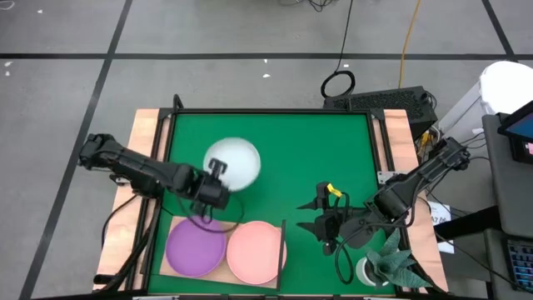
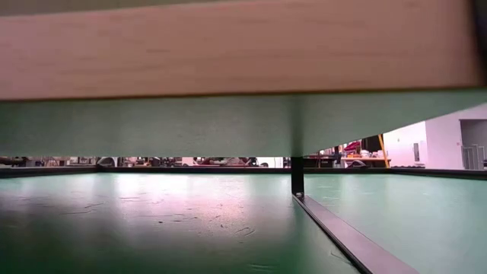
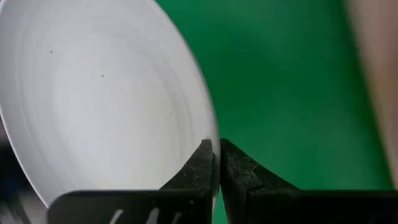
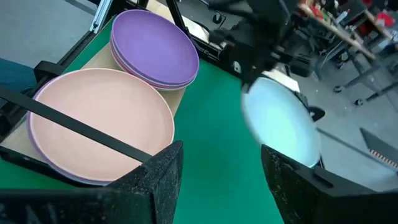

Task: Place and stack plates onto a shelf
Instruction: Stack the white plate on top of the orange plate on the shelf

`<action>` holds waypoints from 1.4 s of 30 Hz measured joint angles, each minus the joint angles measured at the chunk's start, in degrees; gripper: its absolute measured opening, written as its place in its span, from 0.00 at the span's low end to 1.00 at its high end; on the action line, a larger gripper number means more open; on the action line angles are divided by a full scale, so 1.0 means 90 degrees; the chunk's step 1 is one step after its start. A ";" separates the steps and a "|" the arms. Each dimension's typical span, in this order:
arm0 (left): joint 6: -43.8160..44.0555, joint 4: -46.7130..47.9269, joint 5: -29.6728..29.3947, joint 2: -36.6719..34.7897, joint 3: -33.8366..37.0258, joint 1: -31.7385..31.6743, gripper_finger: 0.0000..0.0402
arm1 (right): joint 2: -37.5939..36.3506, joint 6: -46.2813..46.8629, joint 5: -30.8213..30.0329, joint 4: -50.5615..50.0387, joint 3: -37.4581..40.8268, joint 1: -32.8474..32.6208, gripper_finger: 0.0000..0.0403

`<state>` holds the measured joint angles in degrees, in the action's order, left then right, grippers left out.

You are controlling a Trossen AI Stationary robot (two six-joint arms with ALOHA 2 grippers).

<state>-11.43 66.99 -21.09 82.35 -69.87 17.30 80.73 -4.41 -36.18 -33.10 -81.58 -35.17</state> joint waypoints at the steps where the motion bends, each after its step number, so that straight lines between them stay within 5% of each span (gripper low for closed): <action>1: -0.0358 0.0011 0.0100 0.0000 -0.0017 0.0155 0.03 | 0.0000 -0.0097 0.0002 0.0145 0.0089 0.0021 0.49; 11: -0.2244 0.0016 0.0190 0.0000 -0.0026 0.1353 0.05 | 0.0005 -0.1133 0.0115 0.1685 0.0700 0.0107 0.49; 21: -0.2979 -0.0460 0.0164 -0.0001 -0.0031 0.1822 0.06 | 0.0353 -0.1269 0.2158 0.2789 0.0976 0.0750 0.48; 30: -0.3206 -0.0829 0.0165 -0.0121 -0.0036 0.2136 0.06 | 0.0811 -0.1259 0.3181 0.2727 0.0976 0.1199 0.35; 38: -0.3896 -0.1738 0.0206 -0.0119 -0.0036 0.2401 0.06 | 0.0809 -0.1257 0.3218 0.2379 0.0976 0.1233 0.26; 42: -0.3895 -0.1946 0.0743 -0.0119 -0.0036 0.2481 0.06 | 0.0780 -0.1304 0.3218 0.2414 0.0976 0.1201 0.24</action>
<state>-46.48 49.48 -14.40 81.28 -70.19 39.63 87.75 -16.15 -7.22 -11.37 -72.79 -24.36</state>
